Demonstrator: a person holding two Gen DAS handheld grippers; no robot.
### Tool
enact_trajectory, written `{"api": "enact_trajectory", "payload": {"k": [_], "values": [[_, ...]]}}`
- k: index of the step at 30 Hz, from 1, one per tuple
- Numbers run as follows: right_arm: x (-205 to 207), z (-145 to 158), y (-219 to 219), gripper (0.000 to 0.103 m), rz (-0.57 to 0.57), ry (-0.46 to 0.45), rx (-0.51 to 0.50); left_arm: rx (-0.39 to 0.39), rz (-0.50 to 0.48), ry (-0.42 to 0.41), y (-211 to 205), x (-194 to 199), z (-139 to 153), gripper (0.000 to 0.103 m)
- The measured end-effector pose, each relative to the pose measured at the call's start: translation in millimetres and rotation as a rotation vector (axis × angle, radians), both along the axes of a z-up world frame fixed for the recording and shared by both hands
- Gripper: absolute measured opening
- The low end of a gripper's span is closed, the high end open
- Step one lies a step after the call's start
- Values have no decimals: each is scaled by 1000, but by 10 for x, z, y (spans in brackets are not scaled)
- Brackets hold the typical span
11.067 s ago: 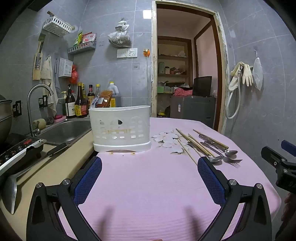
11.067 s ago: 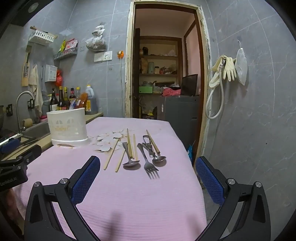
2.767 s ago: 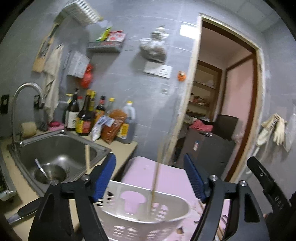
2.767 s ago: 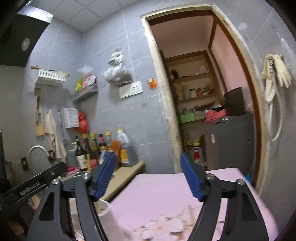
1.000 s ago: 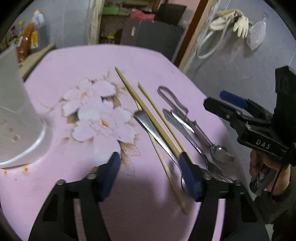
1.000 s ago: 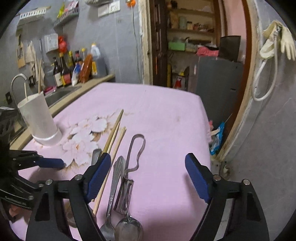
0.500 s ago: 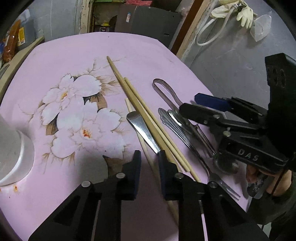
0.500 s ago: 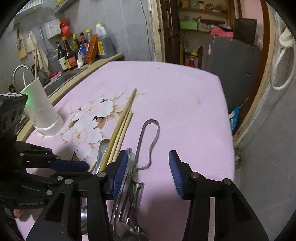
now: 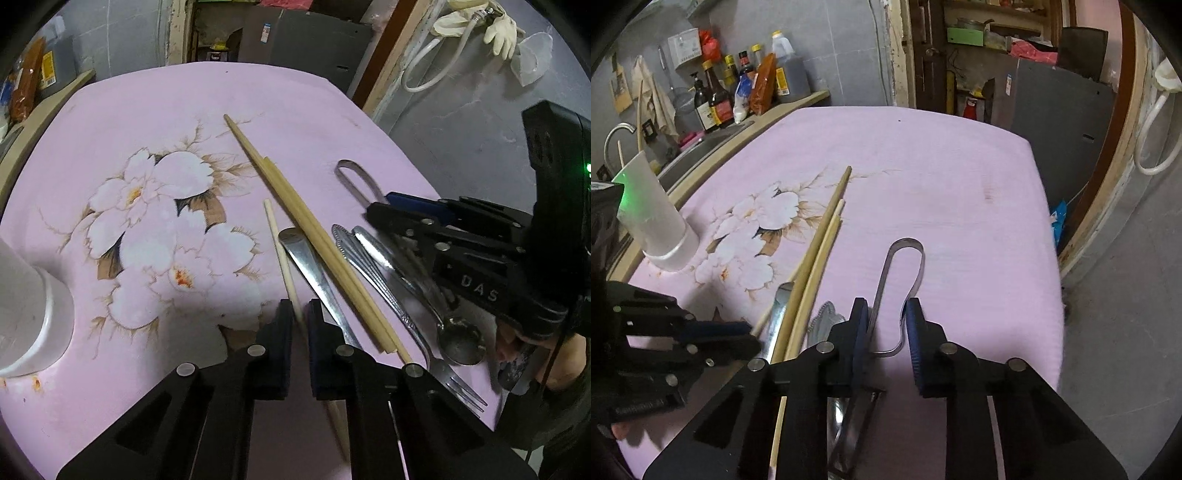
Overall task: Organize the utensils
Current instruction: 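Grasp a wooden chopstick with the left tool while the right tool grasps the metal tongs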
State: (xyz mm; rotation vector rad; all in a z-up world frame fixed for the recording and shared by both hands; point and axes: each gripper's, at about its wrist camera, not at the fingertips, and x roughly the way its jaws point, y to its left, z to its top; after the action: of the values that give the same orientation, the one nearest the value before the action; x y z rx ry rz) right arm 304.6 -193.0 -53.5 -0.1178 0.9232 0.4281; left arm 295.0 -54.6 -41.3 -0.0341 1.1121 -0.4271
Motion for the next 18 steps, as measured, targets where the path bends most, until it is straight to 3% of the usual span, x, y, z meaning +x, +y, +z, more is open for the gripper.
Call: {"api": "enact_trajectory", "payload": {"k": [12, 18], "values": [[176, -49, 32, 19, 3, 77, -51, 44, -5, 63, -147, 186, 16, 7], [99, -12, 10, 16, -15, 47, -38, 13, 42, 27, -94, 33, 10, 3]]}}
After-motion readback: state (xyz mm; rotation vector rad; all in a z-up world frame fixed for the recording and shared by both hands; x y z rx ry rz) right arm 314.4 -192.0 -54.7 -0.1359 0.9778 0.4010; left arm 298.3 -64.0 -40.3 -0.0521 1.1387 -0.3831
